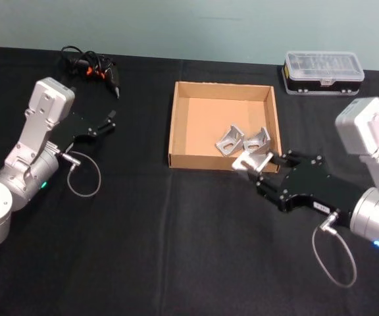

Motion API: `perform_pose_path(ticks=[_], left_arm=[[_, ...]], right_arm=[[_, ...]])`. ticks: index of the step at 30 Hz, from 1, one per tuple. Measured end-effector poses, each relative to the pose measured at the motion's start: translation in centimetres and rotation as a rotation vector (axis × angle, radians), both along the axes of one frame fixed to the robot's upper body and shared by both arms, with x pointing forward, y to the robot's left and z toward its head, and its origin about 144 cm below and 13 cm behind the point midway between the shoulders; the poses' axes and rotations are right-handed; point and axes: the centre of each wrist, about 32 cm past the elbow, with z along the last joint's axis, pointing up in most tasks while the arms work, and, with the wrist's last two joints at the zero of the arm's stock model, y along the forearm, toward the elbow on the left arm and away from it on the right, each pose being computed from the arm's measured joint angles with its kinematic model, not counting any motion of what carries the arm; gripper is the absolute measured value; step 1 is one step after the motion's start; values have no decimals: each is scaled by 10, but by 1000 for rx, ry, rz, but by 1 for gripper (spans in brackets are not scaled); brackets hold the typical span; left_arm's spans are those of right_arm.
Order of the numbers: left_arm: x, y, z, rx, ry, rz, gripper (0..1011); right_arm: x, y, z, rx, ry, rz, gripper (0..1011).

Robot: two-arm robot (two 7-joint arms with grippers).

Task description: Use one hand to pick up the angle iron from the table and place it into the box.

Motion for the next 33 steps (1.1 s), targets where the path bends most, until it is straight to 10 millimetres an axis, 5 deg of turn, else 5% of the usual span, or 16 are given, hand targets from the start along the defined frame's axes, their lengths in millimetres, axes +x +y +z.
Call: perform_pose_path(ticks=[19, 33], left_arm=[[0, 0, 0, 0, 0, 0, 1011], [0, 0, 0, 0, 0, 0, 1011]], right_arm=[[7, -3, 4, 24, -20, -50, 456], [63, 29, -2, -12, 10, -81, 457]])
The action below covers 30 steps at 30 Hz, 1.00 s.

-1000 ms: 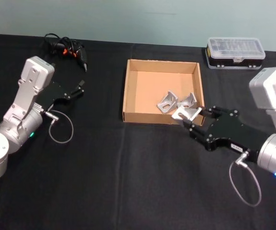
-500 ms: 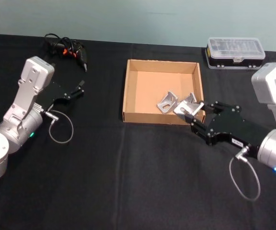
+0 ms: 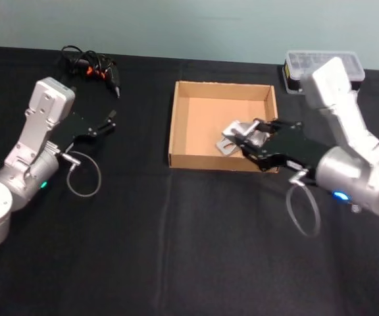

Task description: Use one hand to pick up the angle iron from the table and place it into the box.

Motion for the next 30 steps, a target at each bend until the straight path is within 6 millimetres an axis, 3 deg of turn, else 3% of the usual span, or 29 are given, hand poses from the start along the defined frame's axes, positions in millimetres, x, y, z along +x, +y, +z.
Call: perform_pose_path(ticks=[10, 30], left_arm=[[0, 0, 0, 0, 0, 0, 1011], [0, 0, 0, 0, 0, 0, 1011]], right_arm=[[39, 40, -12, -13, 51, 18, 456], [68, 75, -28, -53, 91, 2, 456]])
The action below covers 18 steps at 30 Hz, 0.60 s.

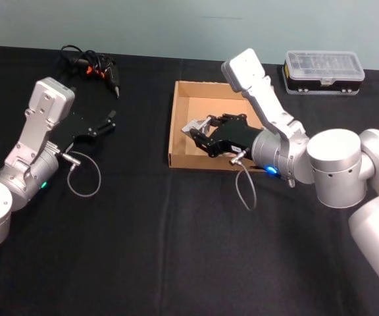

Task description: Use one hand to pick up the angle iron from the table and place it into the box.

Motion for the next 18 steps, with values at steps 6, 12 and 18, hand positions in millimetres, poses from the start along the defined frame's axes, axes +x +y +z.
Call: perform_pose_path(ticks=[6, 12, 18], left_arm=[[0, 0, 0, 0, 0, 0, 1011], [0, 0, 0, 0, 0, 0, 1011], [0, 0, 0, 0, 0, 0, 1011]], right_arm=[[5, 1, -7, -8, 13, -18, 456], [7, 2, -11, -13, 20, -33, 456], [7, 4, -12, -13, 23, -42, 456]])
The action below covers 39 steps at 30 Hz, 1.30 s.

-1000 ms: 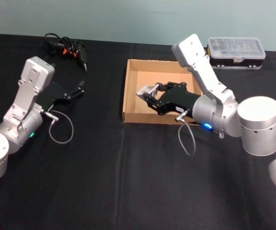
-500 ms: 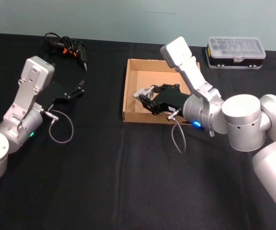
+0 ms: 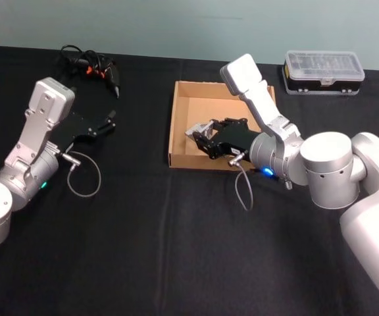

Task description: Use one hand to pick up the angle iron from the table and place it into the box.

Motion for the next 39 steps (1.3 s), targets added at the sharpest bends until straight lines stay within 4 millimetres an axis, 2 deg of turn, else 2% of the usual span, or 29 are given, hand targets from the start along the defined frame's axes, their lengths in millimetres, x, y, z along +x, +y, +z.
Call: perform_pose_path(ticks=[28, 30, 37, 39], left_arm=[[0, 0, 0, 0, 0, 0, 1011], [0, 0, 0, 0, 0, 0, 1011], [0, 0, 0, 0, 0, 0, 1011], [0, 0, 0, 0, 0, 0, 1011]], right_arm=[[-1, 0, -4, -14, 33, -44, 459], [-1, 0, -4, -15, 34, -44, 486], [0, 0, -4, -24, 35, -36, 719], [0, 0, -4, -26, 34, -35, 756]])
